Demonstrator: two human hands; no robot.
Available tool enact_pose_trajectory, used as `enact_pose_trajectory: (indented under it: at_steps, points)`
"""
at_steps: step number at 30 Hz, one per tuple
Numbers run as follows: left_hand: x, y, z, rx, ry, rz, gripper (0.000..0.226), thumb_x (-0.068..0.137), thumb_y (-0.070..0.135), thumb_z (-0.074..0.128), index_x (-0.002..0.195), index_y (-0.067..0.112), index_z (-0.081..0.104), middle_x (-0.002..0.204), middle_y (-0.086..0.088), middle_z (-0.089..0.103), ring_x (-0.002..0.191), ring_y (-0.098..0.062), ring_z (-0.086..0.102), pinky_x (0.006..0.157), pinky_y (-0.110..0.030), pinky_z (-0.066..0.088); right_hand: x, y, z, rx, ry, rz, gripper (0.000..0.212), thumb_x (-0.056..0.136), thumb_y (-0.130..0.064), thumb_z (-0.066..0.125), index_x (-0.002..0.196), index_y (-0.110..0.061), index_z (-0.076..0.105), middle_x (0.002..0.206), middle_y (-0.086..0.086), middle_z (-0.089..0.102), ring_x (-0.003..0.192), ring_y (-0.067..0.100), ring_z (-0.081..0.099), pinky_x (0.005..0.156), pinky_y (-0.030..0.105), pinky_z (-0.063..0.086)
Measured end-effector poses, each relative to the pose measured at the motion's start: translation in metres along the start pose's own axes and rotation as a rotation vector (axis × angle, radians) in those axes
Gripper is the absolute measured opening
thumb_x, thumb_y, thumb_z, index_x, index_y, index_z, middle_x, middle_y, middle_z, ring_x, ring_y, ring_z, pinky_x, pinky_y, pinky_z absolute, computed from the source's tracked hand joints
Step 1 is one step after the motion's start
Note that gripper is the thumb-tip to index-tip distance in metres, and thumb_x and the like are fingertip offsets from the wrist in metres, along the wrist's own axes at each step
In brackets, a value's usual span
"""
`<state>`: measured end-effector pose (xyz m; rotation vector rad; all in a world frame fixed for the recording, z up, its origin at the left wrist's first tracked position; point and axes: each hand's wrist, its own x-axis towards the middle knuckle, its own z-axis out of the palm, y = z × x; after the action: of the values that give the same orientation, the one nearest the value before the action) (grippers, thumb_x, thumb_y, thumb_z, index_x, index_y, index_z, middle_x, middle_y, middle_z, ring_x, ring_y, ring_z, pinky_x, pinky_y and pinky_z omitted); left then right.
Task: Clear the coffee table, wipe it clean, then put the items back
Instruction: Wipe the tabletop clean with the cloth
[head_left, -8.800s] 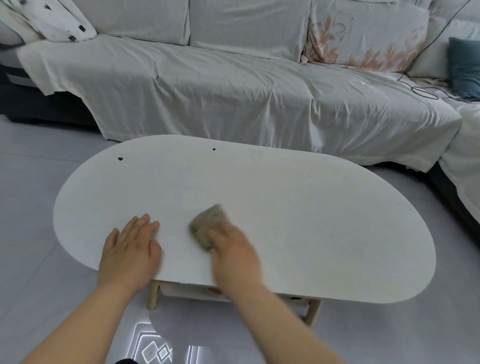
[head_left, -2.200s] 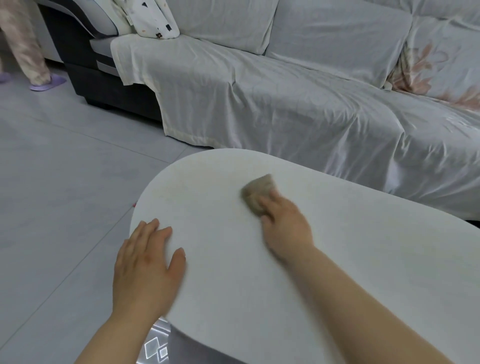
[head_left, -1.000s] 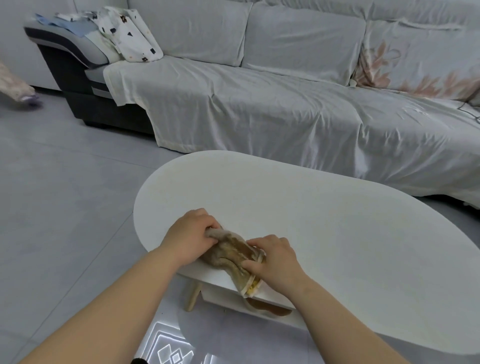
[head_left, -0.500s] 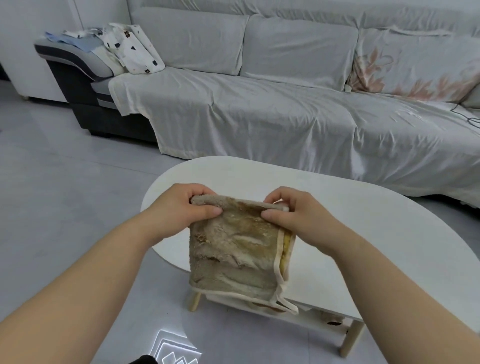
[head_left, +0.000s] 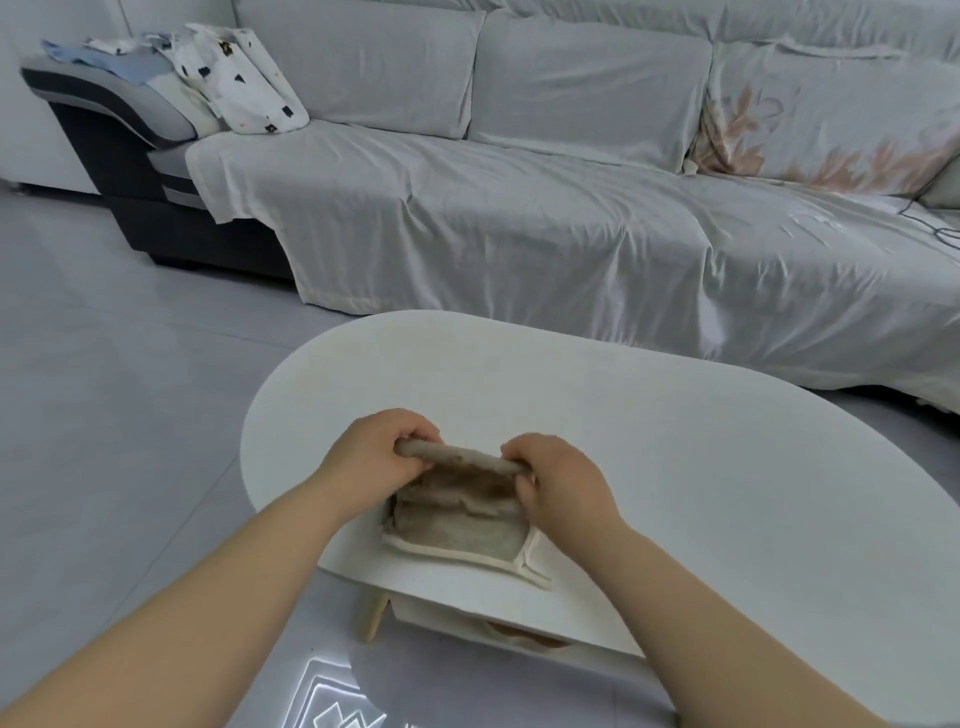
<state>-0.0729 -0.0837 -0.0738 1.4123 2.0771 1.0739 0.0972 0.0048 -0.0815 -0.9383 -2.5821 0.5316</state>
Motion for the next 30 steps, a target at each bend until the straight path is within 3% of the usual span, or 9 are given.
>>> enact_pose_trajectory:
  at_steps: [2, 4, 9, 11, 14, 17, 20, 26, 30]
  points:
    - [-0.021, -0.004, -0.003, 0.089, -0.014, 0.123, 0.022, 0.066, 0.001, 0.068, 0.068, 0.023, 0.068, 0.087, 0.009, 0.065, 0.087, -0.006, 0.053, 0.076, -0.003, 0.035, -0.024, 0.000, 0.002, -0.043, 0.053, -0.224, 0.024, 0.061, 0.005, 0.067, 0.083, -0.004, 0.069, 0.090, 0.012, 0.073, 0.086, 0.027, 0.069, 0.074, 0.035, 0.057]
    - [-0.042, -0.012, -0.002, 0.216, -0.056, 0.233, 0.016, 0.060, 0.019, 0.070, 0.076, 0.016, 0.073, 0.100, -0.001, 0.069, 0.095, -0.001, 0.051, 0.086, -0.009, 0.031, -0.046, 0.005, 0.005, -0.166, 0.072, -0.346, 0.032, 0.045, 0.001, 0.081, 0.073, -0.009, 0.071, 0.085, 0.007, 0.075, 0.081, 0.024, 0.072, 0.070, 0.042, 0.059]
    - [-0.080, -0.038, 0.014, 0.298, -0.127, 0.261, 0.030, 0.075, 0.045, 0.048, 0.088, 0.030, 0.070, 0.127, 0.028, 0.028, 0.128, 0.009, 0.010, 0.101, -0.004, -0.008, -0.063, 0.005, 0.005, -0.367, -0.020, -0.387, 0.028, 0.043, -0.034, 0.087, 0.066, -0.028, 0.073, 0.084, -0.011, 0.076, 0.082, 0.009, 0.072, 0.073, 0.035, 0.058]
    - [-0.081, -0.036, 0.019, 0.214, -0.059, 0.214, 0.031, 0.078, 0.039, 0.044, 0.087, 0.026, 0.070, 0.125, 0.026, 0.034, 0.129, 0.006, 0.014, 0.102, -0.003, -0.004, -0.051, 0.001, 0.002, -0.353, 0.040, -0.397, 0.024, 0.047, -0.033, 0.086, 0.065, -0.026, 0.073, 0.075, -0.012, 0.075, 0.076, 0.011, 0.072, 0.074, 0.036, 0.057]
    - [-0.075, -0.029, 0.017, 0.012, 0.180, 0.095, 0.031, 0.075, 0.026, 0.044, 0.084, 0.014, 0.071, 0.109, 0.016, 0.055, 0.121, -0.005, 0.037, 0.105, -0.022, 0.015, -0.031, -0.008, 0.008, -0.376, -0.030, -0.443, 0.038, 0.052, -0.039, 0.082, 0.087, -0.026, 0.074, 0.102, -0.002, 0.074, 0.095, 0.022, 0.070, 0.079, 0.042, 0.055]
    - [-0.065, -0.038, 0.011, 0.146, 0.330, 0.053, 0.036, 0.077, 0.023, 0.040, 0.098, 0.009, 0.066, 0.117, 0.000, 0.058, 0.122, -0.015, 0.041, 0.106, -0.033, 0.018, -0.016, -0.008, 0.030, -0.324, -0.275, -0.484, 0.047, 0.077, -0.037, 0.064, 0.123, -0.026, 0.057, 0.136, 0.005, 0.053, 0.120, 0.026, 0.055, 0.097, 0.042, 0.046]
    - [-0.055, -0.057, 0.011, 0.286, 0.277, -0.065, 0.037, 0.085, 0.027, 0.040, 0.112, 0.009, 0.058, 0.134, -0.009, 0.049, 0.132, -0.024, 0.035, 0.112, -0.039, 0.013, 0.007, 0.009, 0.045, -0.257, -0.336, -0.296, 0.049, 0.093, -0.038, 0.038, 0.141, -0.032, 0.026, 0.156, -0.001, 0.017, 0.138, 0.020, 0.027, 0.110, 0.032, 0.024]
    - [-0.047, -0.070, 0.020, 0.413, 0.265, -0.143, 0.069, 0.068, 0.046, 0.017, 0.111, 0.011, 0.059, 0.134, -0.009, 0.050, 0.131, -0.024, 0.038, 0.111, -0.038, 0.015, 0.042, 0.097, 0.009, -0.366, -0.108, 0.251, 0.051, 0.095, -0.039, 0.034, 0.143, -0.028, 0.022, 0.156, 0.002, 0.018, 0.139, 0.020, 0.026, 0.110, 0.031, 0.024]
    - [-0.046, -0.074, 0.021, 0.406, 0.286, -0.146, 0.066, 0.068, 0.044, 0.019, 0.105, 0.011, 0.062, 0.128, -0.009, 0.056, 0.126, -0.026, 0.045, 0.109, -0.038, 0.021, 0.074, 0.098, 0.015, -0.295, -0.116, 0.510, 0.051, 0.096, -0.033, 0.027, 0.144, -0.023, 0.015, 0.157, 0.005, 0.009, 0.139, 0.028, 0.022, 0.112, 0.042, 0.024]
